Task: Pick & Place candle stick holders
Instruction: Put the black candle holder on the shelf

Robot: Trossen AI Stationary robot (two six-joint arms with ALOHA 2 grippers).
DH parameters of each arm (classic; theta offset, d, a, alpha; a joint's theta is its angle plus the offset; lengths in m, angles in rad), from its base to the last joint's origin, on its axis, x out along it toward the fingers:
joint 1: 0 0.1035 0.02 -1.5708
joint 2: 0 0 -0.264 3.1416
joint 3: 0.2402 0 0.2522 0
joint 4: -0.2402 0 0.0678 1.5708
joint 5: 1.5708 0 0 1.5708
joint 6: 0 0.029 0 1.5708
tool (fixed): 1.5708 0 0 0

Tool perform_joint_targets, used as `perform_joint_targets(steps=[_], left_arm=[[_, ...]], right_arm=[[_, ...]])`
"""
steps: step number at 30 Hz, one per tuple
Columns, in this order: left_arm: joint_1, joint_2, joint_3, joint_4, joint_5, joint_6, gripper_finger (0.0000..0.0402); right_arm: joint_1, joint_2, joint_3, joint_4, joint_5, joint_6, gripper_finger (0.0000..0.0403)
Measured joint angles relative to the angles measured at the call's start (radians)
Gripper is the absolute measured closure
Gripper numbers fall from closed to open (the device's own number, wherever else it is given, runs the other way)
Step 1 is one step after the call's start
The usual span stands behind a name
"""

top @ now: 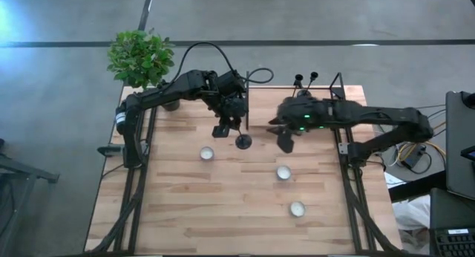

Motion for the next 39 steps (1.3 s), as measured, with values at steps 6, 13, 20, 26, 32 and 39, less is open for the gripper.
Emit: perform_joint_targets(steps=[6, 13, 20, 26, 32, 39], left_arm=[[0.001, 0.0, 0.041, 0.015, -0.044, 0.03, 0.0255], [0.003, 0.05, 0.168, -0.031, -0.047, 0.035, 0.0254], [0.016, 0.13, 0.316, -0.035, -0.048, 0.033, 0.0253], [0.027, 0.132, 0.29, -0.023, -0.066, -0.009, 0.0253], [0.03, 0.137, 0.29, -0.002, -0.075, -0.012, 0.0253], [0.03, 0.137, 0.291, 0.013, -0.066, -0.012, 0.0252]], right_arm=[[0.019, -0.176, -0.139, 0.084, 0.043, 0.051, 0.0327], [0.033, -0.326, -0.354, 0.244, 0.036, 0.062, 0.0389], [0.041, -0.441, -0.484, 0.311, 0.017, 0.082, 0.0394], [0.04, -0.498, -0.536, 0.313, 0.019, 0.082, 0.0394], [0.04, -0.496, -0.563, 0.313, 0.018, 0.082, 0.0394], [0.041, -0.468, -0.581, 0.347, 0.018, 0.082, 0.0394]])
